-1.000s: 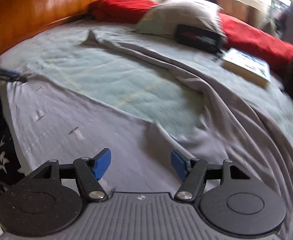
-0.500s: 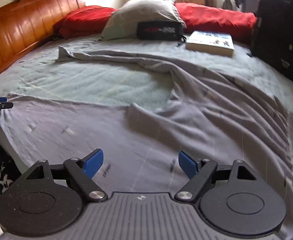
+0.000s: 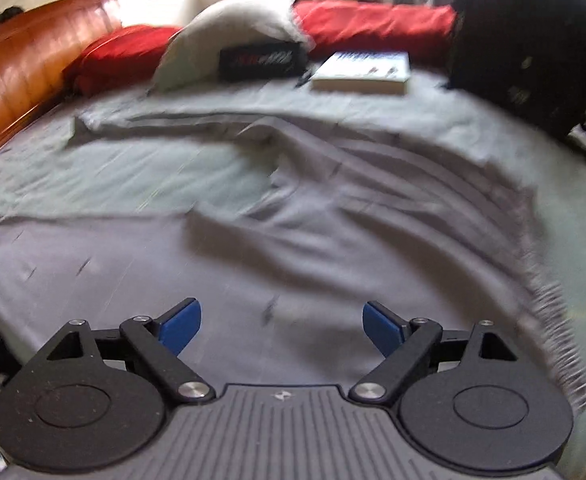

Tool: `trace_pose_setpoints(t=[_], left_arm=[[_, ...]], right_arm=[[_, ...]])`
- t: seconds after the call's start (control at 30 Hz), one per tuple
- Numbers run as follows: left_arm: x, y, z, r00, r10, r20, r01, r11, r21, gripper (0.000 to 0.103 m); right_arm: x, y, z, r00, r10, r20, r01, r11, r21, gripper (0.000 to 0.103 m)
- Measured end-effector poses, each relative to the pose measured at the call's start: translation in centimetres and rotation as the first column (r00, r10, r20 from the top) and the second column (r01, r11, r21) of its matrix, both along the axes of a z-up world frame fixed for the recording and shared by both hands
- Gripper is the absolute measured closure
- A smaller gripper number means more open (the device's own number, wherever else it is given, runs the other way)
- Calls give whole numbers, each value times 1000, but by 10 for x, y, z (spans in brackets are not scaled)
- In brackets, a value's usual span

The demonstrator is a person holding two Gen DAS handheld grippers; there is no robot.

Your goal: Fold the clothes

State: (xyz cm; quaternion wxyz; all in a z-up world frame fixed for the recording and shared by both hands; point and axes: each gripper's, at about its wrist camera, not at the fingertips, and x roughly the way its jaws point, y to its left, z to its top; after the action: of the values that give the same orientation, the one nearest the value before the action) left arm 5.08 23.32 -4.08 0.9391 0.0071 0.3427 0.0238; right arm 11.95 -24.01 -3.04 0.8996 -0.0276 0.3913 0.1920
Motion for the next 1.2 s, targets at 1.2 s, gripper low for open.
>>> trace_pose_setpoints(t=[1.2], left_arm=[[21,-55,-31,994,-47,-97,54,995,80,23]], right_arm=[[123,55,-32,982,-58,-180,27,985,-171,0]])
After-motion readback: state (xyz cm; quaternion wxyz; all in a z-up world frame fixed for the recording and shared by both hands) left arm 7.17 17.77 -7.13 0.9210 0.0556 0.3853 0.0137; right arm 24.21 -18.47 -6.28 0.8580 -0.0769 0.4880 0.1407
